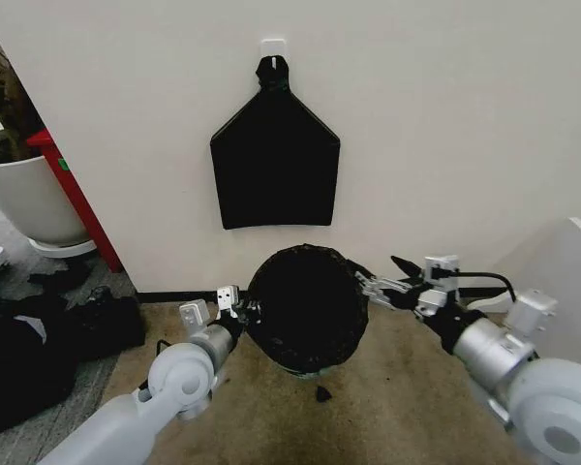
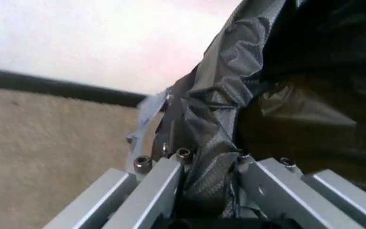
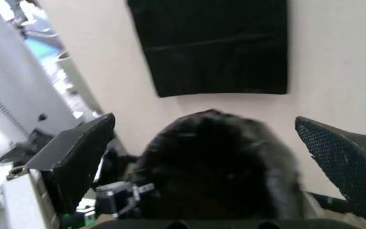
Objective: Place the garbage bag over the trash bin.
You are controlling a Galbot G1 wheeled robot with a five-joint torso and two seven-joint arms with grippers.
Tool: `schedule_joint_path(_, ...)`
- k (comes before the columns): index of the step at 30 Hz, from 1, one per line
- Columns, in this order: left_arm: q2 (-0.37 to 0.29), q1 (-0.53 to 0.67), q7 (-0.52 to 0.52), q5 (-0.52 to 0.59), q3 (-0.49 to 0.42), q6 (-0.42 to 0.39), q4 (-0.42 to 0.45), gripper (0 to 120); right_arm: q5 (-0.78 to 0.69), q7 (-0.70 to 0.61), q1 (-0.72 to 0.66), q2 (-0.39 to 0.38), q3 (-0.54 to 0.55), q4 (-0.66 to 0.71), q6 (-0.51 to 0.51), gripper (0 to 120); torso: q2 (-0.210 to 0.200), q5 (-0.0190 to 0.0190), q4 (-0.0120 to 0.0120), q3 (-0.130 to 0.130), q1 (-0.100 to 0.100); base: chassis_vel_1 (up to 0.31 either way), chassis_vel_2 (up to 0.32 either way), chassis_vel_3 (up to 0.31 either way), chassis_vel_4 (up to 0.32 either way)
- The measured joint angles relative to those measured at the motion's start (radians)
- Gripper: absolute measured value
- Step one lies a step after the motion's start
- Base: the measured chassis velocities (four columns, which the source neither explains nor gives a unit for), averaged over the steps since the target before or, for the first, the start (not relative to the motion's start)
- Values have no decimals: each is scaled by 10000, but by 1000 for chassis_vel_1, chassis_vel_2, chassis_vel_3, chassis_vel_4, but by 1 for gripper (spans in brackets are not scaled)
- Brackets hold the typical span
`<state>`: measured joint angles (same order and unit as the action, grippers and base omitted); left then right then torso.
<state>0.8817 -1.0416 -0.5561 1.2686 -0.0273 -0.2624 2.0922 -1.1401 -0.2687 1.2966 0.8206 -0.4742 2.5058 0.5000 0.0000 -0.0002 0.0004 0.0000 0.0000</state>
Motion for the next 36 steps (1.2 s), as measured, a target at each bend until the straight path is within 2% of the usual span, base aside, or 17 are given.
schedule_joint_path(7, 70, -24, -1029, 630, -35, -548, 192, 0, -28, 32, 367, 205, -182, -14, 8, 100, 0, 2, -3, 0, 0, 0, 0, 0, 0)
schedule_joint_path(11, 190, 95, -2162, 1106, -343, -898, 131, 0, -18, -268, 880, 562, -463, -29, 0, 100, 0, 3, -7, 0, 0, 0, 0, 0, 0)
schedule_joint_path(25, 486, 67, -3742, 2158, -575, -1340, -4, 0, 112, -714, 1197, 1264, -558, -46, -12, 100, 0, 2, -5, -1, 0, 0, 0, 0, 0)
schedule_joint_path(36, 640, 20, -4063, 1649, -922, -1614, -346, 0, -62, -1113, 1236, 1251, -570, -54, -34, 100, 0, 2, -4, -1, 0, 0, 0, 0, 0)
